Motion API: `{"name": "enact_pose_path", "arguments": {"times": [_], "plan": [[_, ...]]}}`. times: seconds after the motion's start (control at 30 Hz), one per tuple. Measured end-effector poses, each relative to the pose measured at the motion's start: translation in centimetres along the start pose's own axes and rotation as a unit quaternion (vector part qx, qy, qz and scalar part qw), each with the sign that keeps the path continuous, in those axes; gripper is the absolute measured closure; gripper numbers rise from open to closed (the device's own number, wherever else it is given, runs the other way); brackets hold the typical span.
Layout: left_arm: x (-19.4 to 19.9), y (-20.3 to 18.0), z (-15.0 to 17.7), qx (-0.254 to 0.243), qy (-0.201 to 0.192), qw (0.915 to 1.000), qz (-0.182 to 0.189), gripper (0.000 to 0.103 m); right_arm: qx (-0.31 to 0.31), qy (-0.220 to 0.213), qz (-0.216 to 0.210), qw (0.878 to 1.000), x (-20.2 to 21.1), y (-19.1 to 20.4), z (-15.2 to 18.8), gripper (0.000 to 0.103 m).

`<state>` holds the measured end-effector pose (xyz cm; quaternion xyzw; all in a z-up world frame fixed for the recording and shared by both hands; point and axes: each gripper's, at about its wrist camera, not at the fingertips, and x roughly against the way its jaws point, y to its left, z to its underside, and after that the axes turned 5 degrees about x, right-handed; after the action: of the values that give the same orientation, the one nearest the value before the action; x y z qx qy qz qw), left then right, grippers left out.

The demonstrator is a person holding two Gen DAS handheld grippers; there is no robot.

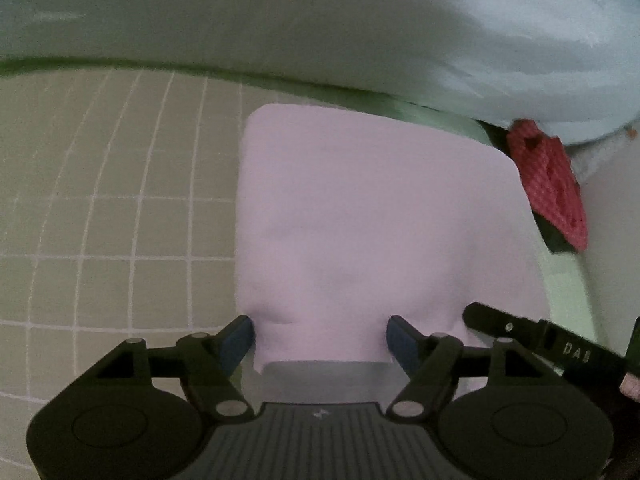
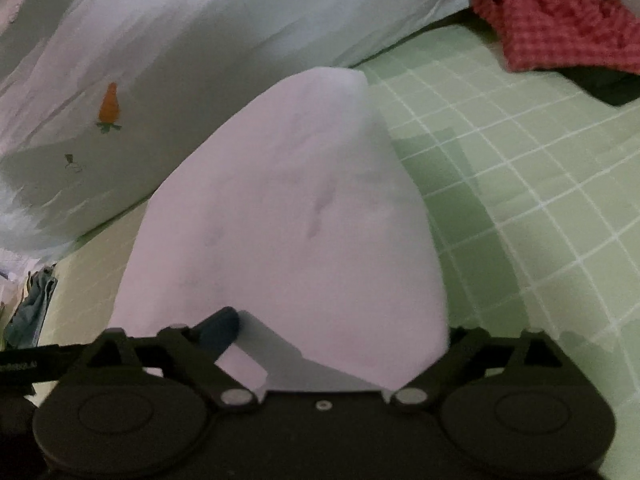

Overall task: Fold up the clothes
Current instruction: 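Grasp the folded shirt with both grippers and lift it toward the red cloth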

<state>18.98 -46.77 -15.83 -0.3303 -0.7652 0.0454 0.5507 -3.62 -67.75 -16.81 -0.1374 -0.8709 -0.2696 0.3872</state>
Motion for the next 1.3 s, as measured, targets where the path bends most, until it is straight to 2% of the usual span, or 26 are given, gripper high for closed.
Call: {"name": "enact_pose_path", "arguments": {"times": [0.03,0.1,0.17,0.2,0.23,0.3,0.33,0.5,0.63,0.77,0.97,1.03,1.13,1.3], "plan": [[-0.1,0.2,-0.1,0.008,0.002,0.9999,0.007,0.032,-0.005,-0.001,0.000,1.000,-0.2,0.1,0.1,0.002],[-0.1,0.6,-0.1,0.018,0.003,0.9996,0.023,0.046,-0.009,-0.005,-0.001,1.000,-0.4,0.5,0.4,0.004],[0.4,0.9,0.1,0.018,-0.002,0.9989,0.044,0.069,-0.005,-0.003,-0.001,1.000,-0.3,0.9,0.4,0.020],[0.8,1.0,0.1,0.016,-0.006,0.9982,0.057,0.073,-0.007,-0.003,-0.005,1.000,0.1,1.0,0.5,0.044],[1.2,1.0,0.2,0.014,-0.010,0.9974,0.070,0.077,-0.010,-0.005,-0.009,1.000,0.7,1.1,0.5,0.063],[2.4,0.6,0.5,0.010,-0.018,0.9964,0.083,0.080,-0.021,-0.009,-0.018,1.000,1.9,1.3,0.7,0.078],[3.0,0.3,0.8,0.004,-0.022,0.9961,0.085,0.080,-0.025,-0.011,-0.018,0.999,2.6,1.7,0.9,0.081],[6.1,-1.2,3.0,-0.033,-0.027,0.9934,0.106,0.081,-0.005,-0.026,-0.002,1.000,6.3,4.1,3.3,0.084],[8.2,-2.6,4.9,-0.068,-0.026,0.9894,0.126,0.081,-0.025,-0.045,0.014,0.999,10.0,4.6,5.7,0.084],[9.4,-4.8,6.4,-0.103,-0.012,0.9811,0.163,0.081,-0.052,-0.071,0.045,0.995,14.1,4.3,8.2,0.084],[10.1,-9.2,8.1,-0.153,0.008,0.9657,0.210,0.081,-0.109,-0.118,0.089,0.983,19.7,2.7,10.7,0.084],[10.4,-10.7,8.7,-0.164,0.004,0.9620,0.218,0.081,-0.113,-0.130,0.096,0.980,21.2,2.0,11.1,0.084],[10.0,-13.1,9.2,-0.163,-0.006,0.9617,0.220,0.081,-0.102,-0.141,0.101,0.979,22.3,0.5,10.3,0.084],[8.4,-17.9,9.3,-0.150,-0.038,0.9660,0.207,0.081,-0.066,-0.148,0.078,0.984,23.2,-4.1,6.8,0.084]]}}
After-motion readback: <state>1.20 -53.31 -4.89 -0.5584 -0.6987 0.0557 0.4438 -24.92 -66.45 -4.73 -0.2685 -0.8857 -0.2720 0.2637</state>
